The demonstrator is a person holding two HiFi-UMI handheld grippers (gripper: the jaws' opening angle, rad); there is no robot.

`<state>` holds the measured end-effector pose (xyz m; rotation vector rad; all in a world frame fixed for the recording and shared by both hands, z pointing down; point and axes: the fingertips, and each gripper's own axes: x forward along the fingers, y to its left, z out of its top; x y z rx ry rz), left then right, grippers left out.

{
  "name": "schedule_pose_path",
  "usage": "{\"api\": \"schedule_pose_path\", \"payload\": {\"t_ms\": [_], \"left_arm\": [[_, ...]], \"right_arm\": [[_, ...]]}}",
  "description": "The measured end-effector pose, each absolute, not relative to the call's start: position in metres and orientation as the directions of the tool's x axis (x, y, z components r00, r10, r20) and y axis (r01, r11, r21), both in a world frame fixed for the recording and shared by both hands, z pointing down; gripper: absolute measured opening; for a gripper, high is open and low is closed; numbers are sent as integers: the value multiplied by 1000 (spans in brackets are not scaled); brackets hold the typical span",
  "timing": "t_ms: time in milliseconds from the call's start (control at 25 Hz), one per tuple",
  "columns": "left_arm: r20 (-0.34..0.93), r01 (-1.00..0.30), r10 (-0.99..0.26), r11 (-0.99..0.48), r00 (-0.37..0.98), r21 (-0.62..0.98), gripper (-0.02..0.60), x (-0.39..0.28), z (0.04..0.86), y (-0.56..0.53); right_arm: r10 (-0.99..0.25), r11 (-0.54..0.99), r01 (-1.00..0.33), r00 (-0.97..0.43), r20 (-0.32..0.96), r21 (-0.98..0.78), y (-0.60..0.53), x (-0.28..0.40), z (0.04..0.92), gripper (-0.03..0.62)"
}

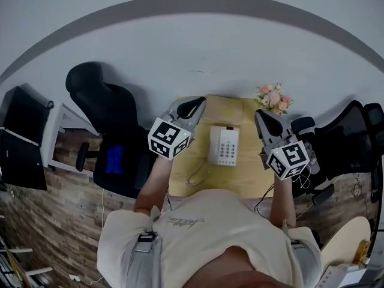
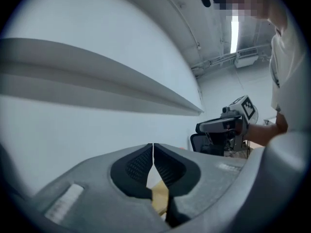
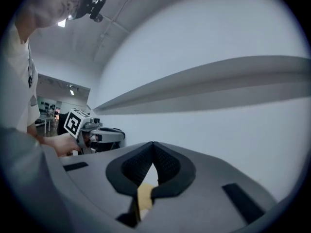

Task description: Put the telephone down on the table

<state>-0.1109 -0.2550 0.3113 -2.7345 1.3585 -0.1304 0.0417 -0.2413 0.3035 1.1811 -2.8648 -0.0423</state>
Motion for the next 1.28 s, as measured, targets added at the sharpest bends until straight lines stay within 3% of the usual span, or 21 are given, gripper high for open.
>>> {"api": "schedule_pose_path", "payload": {"t_ms": [280,1280], "left_arm": [[-63,-861,-865,-483,497,-159,21,-133,289,-258],[60,-860,-859,-510,508,-7,21,-155,382,-229]], "right_arm": [[-763,638,-760,-645,-30,122,-250,46,283,2],[-760,644,-761,-627,171,69,-231,38,359,2]]}}
